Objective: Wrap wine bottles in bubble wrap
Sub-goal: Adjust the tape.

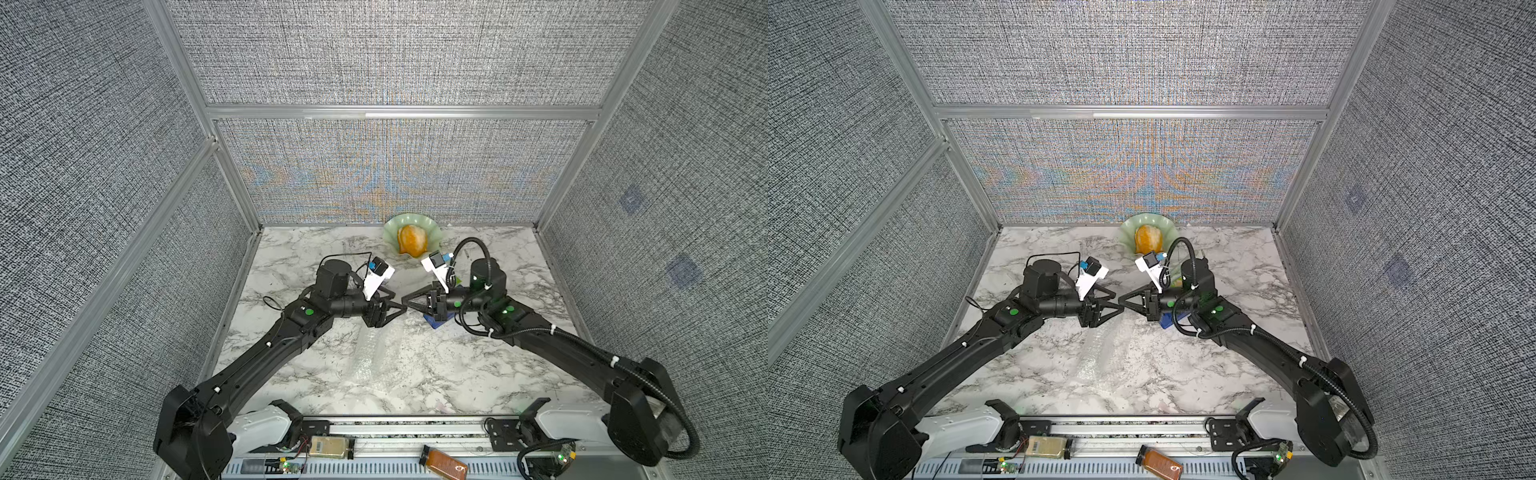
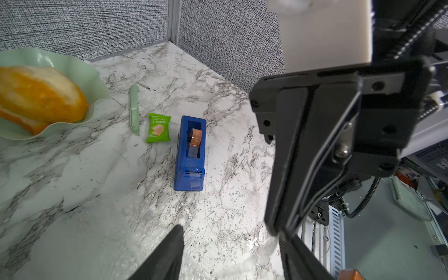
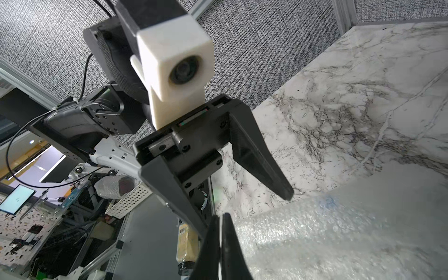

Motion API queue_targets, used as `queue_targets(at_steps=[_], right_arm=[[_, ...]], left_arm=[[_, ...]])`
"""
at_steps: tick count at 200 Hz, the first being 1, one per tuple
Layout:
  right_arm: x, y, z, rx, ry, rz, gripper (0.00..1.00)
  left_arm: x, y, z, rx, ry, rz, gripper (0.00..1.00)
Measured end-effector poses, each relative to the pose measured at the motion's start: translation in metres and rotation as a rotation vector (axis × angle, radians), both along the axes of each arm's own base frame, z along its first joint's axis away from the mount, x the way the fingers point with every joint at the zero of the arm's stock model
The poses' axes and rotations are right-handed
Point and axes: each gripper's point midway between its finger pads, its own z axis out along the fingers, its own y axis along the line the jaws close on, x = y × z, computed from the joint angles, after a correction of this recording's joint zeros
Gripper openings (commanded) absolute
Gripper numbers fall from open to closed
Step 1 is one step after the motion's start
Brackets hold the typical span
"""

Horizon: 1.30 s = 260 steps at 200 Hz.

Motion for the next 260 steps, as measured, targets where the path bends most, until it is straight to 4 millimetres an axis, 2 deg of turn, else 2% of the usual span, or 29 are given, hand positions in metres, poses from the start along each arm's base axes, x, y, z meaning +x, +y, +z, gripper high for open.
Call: queue_targets(at_steps=[31, 56, 77, 109, 126, 179, 216, 260], right_arm=[[0.007, -0.010, 0.004, 0.026, -0.009, -0.085, 0.00], [0.019, -0.021, -0.006, 0.063, 0.047, -0.186, 0.00], [0.024, -0.022, -0.008, 0.125, 0.099, -0.203, 0.00], [0.031, -0.019, 0.006, 0.252, 0.153, -0.189, 0.00], [0.034, -0.018, 0.013, 0.312, 0.171, -0.173, 0.00], [0.026, -0.015, 0.028, 0.399, 0.191, -0.103, 0.00], [0.022, -0.011, 0.034, 0.398, 0.181, -0.078, 0.00], [0.020, -0.009, 0.031, 0.375, 0.182, -0.080, 0.00]], left_arm=[[0.006, 0.012, 0.004, -0.050, 0.019, 0.059, 0.65], [0.010, 0.021, 0.014, -0.177, 0.066, 0.097, 0.64], [0.008, 0.021, 0.019, -0.289, 0.139, 0.094, 0.64], [0.005, 0.016, 0.033, -0.403, 0.201, 0.045, 0.64], [0.004, 0.014, 0.034, -0.422, 0.222, 0.032, 0.64], [0.001, 0.012, 0.038, -0.479, 0.288, 0.001, 0.64], [0.001, 0.009, 0.048, -0.519, 0.305, -0.030, 0.58], [0.000, 0.009, 0.062, -0.555, 0.303, -0.063, 0.39]])
